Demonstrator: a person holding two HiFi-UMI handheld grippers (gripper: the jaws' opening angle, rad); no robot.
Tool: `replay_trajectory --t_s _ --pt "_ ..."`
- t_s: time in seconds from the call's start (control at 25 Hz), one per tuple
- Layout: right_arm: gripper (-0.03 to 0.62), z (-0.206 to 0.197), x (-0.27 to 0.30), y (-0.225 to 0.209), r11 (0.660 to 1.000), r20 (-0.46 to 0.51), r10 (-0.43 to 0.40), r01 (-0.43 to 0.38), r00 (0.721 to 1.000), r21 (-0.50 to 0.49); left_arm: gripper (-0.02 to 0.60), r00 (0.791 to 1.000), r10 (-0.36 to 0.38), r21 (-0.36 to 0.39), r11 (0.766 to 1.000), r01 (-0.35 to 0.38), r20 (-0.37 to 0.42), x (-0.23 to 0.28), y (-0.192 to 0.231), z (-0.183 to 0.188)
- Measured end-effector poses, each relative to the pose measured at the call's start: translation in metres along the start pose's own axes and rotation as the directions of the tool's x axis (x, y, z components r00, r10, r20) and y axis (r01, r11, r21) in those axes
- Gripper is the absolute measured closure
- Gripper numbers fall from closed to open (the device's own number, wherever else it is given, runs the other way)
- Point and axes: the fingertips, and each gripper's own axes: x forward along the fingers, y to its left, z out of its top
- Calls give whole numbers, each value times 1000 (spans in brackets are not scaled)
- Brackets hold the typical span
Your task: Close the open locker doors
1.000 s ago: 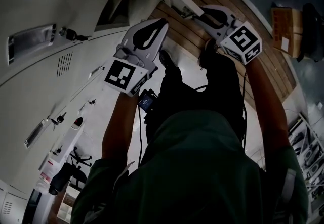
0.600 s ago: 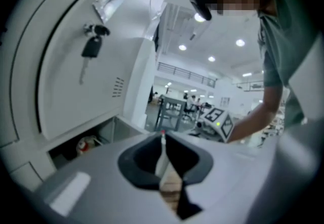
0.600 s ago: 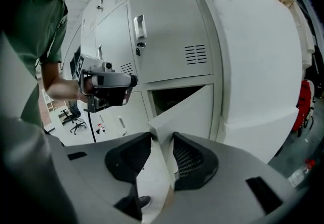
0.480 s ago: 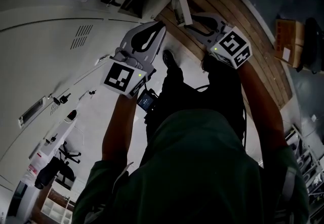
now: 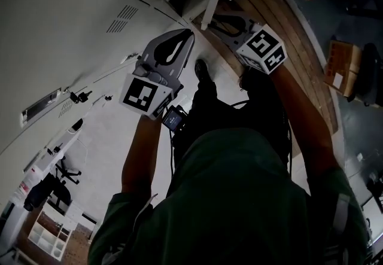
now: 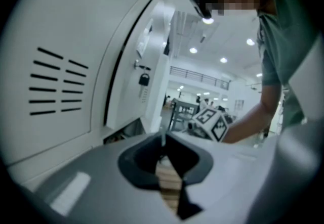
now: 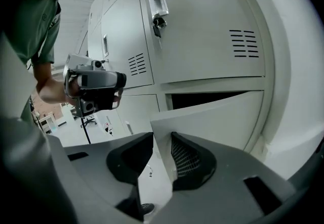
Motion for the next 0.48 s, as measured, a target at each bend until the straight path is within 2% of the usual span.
replay_trajectory --t_s 0.12,0.32,0.48 --pt "487 0 13 -6 1000 -10 12 -12 1000 -5 558 999 36 -8 999 -37 -23 -5 6 -9" --pt "490 15 41 -8 1000 -20 21 -21 1000 -16 558 997 68 -27 997 -67 34 -23 17 -4" --pt "490 25 66 -12 1000 -26 17 -17 1000 -21 558 996 90 -38 995 -89 26 -37 25 -10"
